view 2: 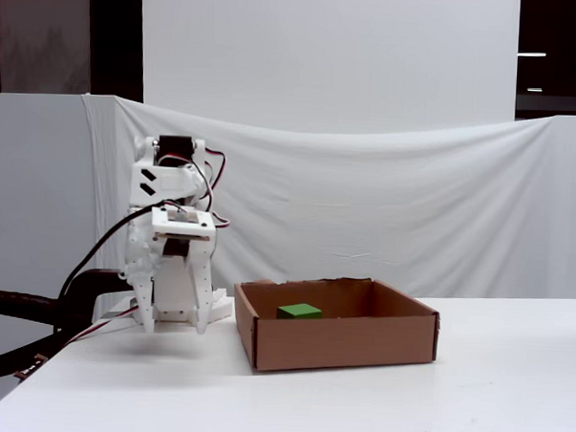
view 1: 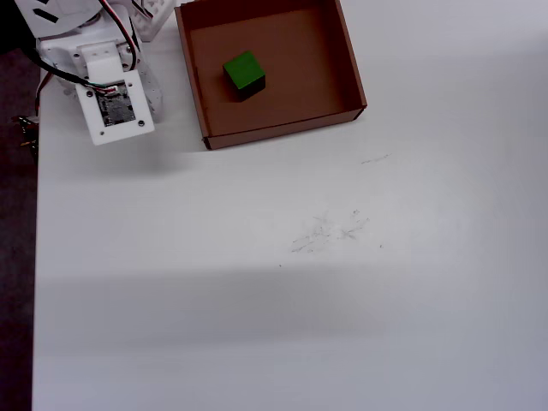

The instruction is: Grasp a green cube and put it in a box.

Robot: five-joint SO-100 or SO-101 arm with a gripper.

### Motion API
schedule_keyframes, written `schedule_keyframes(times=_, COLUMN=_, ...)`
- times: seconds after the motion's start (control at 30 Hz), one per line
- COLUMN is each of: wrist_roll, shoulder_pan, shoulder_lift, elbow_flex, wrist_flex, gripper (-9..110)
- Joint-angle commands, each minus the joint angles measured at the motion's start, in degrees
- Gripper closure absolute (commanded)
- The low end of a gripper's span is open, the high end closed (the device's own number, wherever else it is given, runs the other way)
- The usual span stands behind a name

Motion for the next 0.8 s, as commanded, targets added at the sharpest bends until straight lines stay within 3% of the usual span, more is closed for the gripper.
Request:
schedule_keyframes(times=0.0, wrist_roll=0.0, shoulder_pan=-0.2, shoulder_lift=-0.4, elbow_flex=-0.4, wrist_flex=-0.1, gripper=80)
schedule_keyframes(times=0.77, wrist_roll=0.5, shoulder_pan=-0.2, shoulder_lift=-0.4, elbow_flex=-0.4, wrist_flex=-0.1, gripper=80)
